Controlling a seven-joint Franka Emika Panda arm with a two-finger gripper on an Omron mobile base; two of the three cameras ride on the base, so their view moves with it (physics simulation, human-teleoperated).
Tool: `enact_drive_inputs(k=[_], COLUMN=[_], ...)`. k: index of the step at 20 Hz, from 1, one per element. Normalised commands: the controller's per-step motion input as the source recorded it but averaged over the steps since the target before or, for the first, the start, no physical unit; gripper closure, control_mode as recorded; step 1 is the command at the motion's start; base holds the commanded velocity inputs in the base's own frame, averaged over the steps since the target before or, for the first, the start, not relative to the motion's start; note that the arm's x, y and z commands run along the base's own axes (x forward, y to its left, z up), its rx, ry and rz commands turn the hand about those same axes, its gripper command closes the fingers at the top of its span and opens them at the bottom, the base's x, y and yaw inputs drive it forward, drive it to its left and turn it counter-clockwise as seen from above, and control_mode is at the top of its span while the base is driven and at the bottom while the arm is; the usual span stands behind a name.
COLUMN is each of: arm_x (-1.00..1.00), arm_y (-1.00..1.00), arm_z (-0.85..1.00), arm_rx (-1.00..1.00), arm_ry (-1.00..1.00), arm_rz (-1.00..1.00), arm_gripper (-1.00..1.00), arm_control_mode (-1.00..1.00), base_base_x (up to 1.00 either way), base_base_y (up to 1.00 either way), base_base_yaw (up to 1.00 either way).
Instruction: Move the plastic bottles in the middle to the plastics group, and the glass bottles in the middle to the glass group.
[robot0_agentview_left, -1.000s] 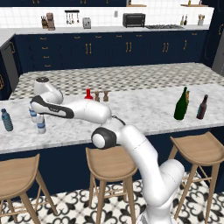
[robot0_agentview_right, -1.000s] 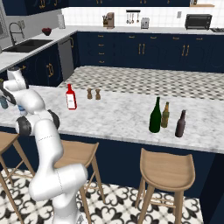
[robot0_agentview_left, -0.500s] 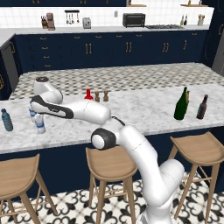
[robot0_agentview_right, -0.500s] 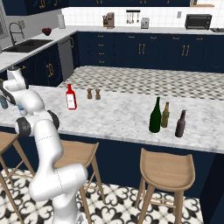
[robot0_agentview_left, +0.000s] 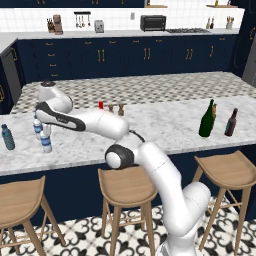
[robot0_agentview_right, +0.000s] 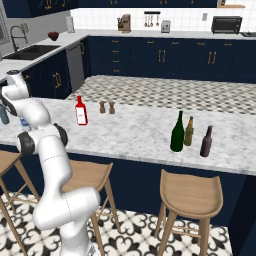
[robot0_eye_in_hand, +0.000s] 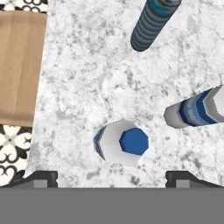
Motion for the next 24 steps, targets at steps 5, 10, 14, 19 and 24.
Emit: enact_drive_inputs(k=[5,10,14,19,24], arm_x=[-0.92,-0.95,-0.66,-0.15,-0.06], arm_y=[-0.62,-0.96,-1.0,-1.0,-1.0], arm_z=[0.0,-0.14,-0.22,-0.05,-0.02], arm_rx=[0.1,0.13,0.11,0.07,0.08], arm_ry=[-0.12,-0.1,-0.08,-0.15,-0.11], arm_rz=[-0.06,-0.13,-0.16,-0.19,-0.26], arm_gripper=[-1.0,-1.0,-1.0,-1.0,-1.0], arm_control_mode=[-1.0,-1.0,-1.0,-1.0,-1.0], base_base_x=[0.0,0.0,0.0,0.0,0.0], base_base_y=[0.0,0.0,0.0,0.0,0.0], base_base_yaw=[0.0,0.0,0.0,0.0,0.0])
